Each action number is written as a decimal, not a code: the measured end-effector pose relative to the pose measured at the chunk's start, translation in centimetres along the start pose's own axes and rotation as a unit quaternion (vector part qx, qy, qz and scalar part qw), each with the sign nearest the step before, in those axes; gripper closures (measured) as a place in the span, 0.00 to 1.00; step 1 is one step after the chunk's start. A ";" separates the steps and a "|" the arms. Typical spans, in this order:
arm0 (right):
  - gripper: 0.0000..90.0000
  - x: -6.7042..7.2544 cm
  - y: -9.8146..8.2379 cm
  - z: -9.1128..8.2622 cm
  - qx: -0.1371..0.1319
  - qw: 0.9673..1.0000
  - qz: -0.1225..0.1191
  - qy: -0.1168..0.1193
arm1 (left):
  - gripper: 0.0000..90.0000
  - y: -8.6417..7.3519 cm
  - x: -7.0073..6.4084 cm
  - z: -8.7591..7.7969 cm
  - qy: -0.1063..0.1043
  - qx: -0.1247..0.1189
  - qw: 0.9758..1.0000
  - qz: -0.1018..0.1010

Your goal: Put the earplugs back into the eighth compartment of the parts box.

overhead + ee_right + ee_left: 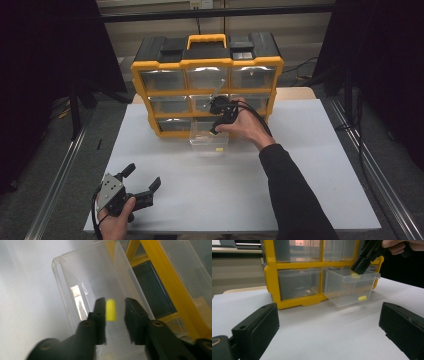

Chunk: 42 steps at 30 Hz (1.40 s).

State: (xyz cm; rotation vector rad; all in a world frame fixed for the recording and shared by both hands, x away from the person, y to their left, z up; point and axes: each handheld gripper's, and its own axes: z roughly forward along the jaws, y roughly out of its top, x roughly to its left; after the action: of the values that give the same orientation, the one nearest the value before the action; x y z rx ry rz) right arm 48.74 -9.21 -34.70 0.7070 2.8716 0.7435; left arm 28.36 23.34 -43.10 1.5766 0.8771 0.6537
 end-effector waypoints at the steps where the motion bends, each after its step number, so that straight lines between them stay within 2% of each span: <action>1: 0.72 0.0 0.0 0.0 -0.003 1.000 0.000 -0.002 | 0.03 0.0 0.0 0.0 0.001 -0.002 1.000 -0.004; 3: 0.61 0.0 0.0 0.0 -0.010 1.000 -0.002 -0.004 | 0.03 0.0 0.1 0.0 0.003 -0.001 1.000 -0.002; 5: 0.56 0.0 0.0 -0.2 -0.017 1.000 0.004 -0.005 | 0.03 0.0 0.1 0.0 0.003 -0.001 1.000 -0.002; 7: 0.40 -0.1 -0.1 -0.4 -0.026 1.000 0.010 -0.008 | 0.03 0.0 0.0 0.0 0.001 -0.001 1.000 -0.003; 9: 0.36 -0.1 -0.2 -0.7 -0.035 0.999 0.016 -0.008 | 0.03 0.0 0.0 0.0 0.001 -0.001 1.000 -0.004; 11: 0.25 -0.1 -0.4 -1.0 -0.047 0.999 0.026 -0.006 | 0.03 0.0 0.0 0.0 0.001 0.000 1.000 -0.004; 14: 0.16 0.0 -0.8 -1.3 -0.057 0.998 0.036 -0.008 | 0.03 0.0 0.0 0.0 0.001 0.000 1.000 -0.004; 18: 0.06 0.1 -1.7 -1.4 -0.080 0.995 0.048 -0.024 | 0.03 0.0 0.0 0.0 0.001 -0.002 1.000 -0.005; 25: 0.05 0.5 -3.4 -2.0 -0.117 0.991 0.062 -0.035 | 0.03 0.0 0.0 -0.1 0.003 -0.003 1.000 -0.005; 29: 0.06 0.8 -4.2 -2.3 -0.132 0.987 0.069 -0.053 | 0.03 0.0 0.1 0.0 0.005 -0.003 1.000 -0.003; 32: 0.06 1.0 -5.1 -2.4 -0.151 0.984 0.083 -0.046 | 0.03 0.0 0.0 0.0 0.003 -0.002 1.000 -0.004; 35: 0.06 1.2 -5.9 -2.0 -0.160 0.982 0.088 -0.054 | 0.03 0.0 0.1 0.0 0.004 -0.002 1.000 -0.004; 38: 0.06 1.5 -6.9 -1.7 -0.173 0.978 0.099 -0.067 | 0.03 0.0 0.1 0.0 0.004 -0.002 1.000 -0.004; 42: 0.06 1.9 -8.3 -1.5 -0.201 0.970 0.108 -0.078 | 0.03 0.0 0.1 0.0 0.004 -0.001 1.000 -0.006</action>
State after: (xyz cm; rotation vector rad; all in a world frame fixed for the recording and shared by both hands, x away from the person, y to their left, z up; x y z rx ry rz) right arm 43.36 -15.43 -37.29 0.9730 2.4144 1.1931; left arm 28.37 23.39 -43.14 1.5674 0.8920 0.6527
